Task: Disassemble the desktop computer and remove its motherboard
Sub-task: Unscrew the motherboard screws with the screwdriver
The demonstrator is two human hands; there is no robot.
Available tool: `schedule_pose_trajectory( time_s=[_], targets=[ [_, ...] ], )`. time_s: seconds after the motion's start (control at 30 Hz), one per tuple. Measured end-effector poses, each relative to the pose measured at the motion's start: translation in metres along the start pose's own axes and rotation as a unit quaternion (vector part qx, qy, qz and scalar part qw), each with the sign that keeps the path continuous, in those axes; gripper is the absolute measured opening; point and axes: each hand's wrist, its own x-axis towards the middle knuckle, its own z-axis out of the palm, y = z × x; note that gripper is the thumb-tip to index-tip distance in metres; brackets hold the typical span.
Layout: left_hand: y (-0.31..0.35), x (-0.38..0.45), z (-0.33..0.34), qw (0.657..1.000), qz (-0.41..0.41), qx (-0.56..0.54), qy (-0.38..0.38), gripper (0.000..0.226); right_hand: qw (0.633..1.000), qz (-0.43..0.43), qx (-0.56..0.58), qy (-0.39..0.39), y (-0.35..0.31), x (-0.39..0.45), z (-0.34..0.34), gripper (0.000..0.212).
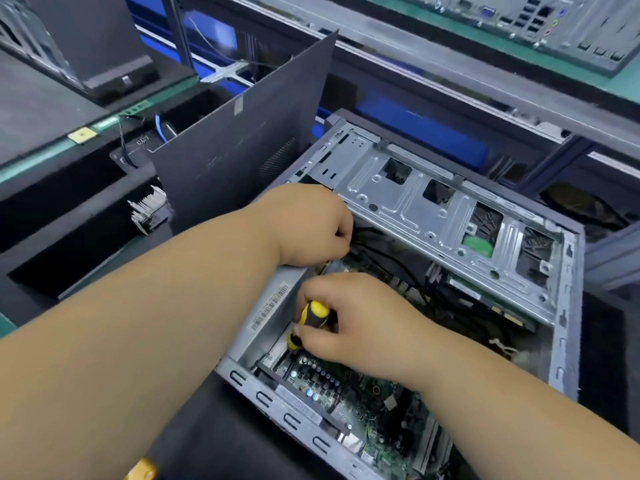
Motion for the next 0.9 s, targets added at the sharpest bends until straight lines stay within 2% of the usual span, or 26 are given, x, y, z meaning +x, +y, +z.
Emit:
schedule_pose_trajectory(
  time_s=[0.73,0.9],
  targets=[
    [0.0005,0.0028,0.0002,1.000,-0.023,-0.002,-0.004,0.018,0.997,-0.034,-0.056,-0.028,-0.0045,0.0015,0.0015,0.022],
    [0.0007,0.0035,0.0011,1.000,-0.023,0.005,0.000,0.019,0.997,-0.039,-0.069,-0.017,-0.0093,0.0002,0.0034,0.039]
  ],
)
